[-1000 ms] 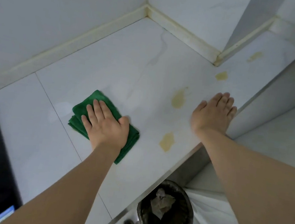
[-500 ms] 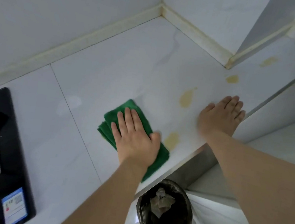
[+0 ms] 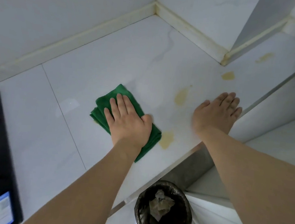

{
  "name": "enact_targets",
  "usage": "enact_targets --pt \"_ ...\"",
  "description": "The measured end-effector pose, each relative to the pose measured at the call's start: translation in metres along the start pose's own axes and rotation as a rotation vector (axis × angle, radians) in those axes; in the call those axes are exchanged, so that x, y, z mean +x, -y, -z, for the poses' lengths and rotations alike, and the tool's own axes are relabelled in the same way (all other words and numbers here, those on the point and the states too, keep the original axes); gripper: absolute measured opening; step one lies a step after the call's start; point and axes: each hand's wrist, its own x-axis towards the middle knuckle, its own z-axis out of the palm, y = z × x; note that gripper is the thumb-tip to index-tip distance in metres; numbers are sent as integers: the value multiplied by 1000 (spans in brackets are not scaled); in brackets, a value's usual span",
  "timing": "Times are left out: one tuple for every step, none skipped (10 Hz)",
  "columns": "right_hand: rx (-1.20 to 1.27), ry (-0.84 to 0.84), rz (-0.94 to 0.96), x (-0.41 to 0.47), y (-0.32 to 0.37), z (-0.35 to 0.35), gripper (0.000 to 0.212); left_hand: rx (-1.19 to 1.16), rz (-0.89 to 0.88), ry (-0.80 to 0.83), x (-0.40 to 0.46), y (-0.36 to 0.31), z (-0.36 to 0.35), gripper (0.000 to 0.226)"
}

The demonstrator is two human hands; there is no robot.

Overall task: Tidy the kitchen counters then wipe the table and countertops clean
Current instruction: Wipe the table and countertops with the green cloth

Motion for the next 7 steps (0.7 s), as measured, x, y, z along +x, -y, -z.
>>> enact_targets --pt "28 22 0 -1 1 4 64 -13 -46 12 -45 -19 -7 80" --pt "45 37 -7 -2 0 7 64 -26 -77 47 -74 -31 -15 81" --pt "53 36 1 -2 0 6 64 -20 -88 73 -73 -29 -16 83" --pt "48 26 -8 -1 0 5 63 -13 -120 76 -56 -28 -12 84" --pt "18 15 -8 -2 2 4 63 -17 -83 39 -16 -24 -4 85" --pt "-13 2 -11 -2 4 3 63 -11 -26 11 32 -18 3 85" --pt "-31 -8 -18 2 2 -1 63 -8 -17 9 54 -23 2 83"
